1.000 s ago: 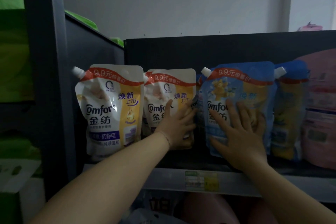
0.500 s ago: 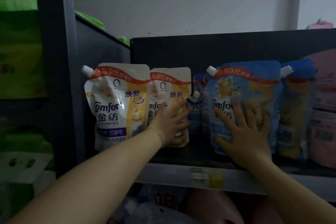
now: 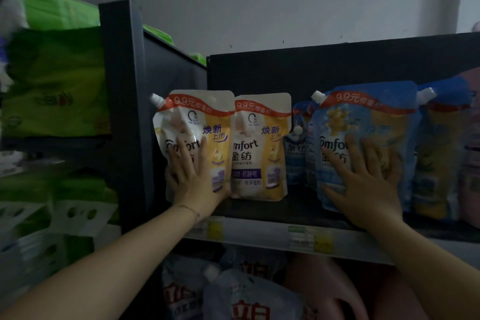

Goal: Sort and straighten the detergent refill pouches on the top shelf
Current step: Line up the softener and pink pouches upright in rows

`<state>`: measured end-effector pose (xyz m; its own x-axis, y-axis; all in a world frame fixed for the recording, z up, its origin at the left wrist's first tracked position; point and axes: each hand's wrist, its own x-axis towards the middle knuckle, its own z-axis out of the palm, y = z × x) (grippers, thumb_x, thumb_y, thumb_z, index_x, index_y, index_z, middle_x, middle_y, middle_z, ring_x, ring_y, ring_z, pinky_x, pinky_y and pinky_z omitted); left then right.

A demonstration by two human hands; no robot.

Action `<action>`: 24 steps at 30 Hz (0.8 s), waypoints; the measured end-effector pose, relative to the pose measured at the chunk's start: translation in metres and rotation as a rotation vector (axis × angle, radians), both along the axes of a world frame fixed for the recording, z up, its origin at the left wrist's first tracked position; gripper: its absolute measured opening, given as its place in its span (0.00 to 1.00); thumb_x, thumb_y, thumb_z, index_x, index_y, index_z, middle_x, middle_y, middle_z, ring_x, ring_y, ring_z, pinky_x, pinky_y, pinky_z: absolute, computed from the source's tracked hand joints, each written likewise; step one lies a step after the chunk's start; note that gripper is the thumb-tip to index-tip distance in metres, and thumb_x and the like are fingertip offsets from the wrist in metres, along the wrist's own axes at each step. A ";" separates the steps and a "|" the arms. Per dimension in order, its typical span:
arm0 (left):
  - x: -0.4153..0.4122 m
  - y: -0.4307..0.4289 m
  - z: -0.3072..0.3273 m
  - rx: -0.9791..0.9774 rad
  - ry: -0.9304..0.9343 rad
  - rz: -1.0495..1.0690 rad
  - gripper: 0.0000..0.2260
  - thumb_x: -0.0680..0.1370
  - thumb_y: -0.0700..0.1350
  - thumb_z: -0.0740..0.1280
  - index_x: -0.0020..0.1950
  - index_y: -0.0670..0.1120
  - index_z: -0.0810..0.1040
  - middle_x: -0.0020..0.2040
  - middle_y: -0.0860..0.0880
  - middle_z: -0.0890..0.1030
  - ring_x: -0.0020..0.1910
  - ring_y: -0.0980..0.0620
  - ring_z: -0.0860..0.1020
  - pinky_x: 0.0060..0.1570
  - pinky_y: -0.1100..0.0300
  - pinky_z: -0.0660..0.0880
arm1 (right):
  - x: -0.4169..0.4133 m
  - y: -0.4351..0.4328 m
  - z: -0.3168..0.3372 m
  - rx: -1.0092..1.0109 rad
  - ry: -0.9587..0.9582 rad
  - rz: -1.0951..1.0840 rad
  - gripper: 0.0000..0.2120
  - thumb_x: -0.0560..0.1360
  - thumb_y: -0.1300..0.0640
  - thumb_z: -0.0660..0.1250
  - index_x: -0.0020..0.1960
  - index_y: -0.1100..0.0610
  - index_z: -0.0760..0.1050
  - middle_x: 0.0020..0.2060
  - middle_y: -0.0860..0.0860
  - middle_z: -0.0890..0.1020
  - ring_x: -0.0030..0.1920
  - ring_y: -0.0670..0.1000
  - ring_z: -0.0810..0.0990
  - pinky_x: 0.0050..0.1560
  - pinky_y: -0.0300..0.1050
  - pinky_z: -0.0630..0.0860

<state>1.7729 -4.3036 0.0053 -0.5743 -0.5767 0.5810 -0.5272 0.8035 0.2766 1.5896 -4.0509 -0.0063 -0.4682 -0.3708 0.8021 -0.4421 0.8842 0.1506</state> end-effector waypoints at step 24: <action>-0.021 0.031 -0.011 -0.142 0.302 -0.060 0.32 0.71 0.51 0.72 0.71 0.48 0.62 0.78 0.45 0.42 0.77 0.41 0.40 0.70 0.34 0.52 | 0.002 0.002 0.004 -0.002 -0.100 0.137 0.35 0.71 0.31 0.42 0.73 0.35 0.31 0.75 0.50 0.30 0.74 0.55 0.28 0.66 0.63 0.25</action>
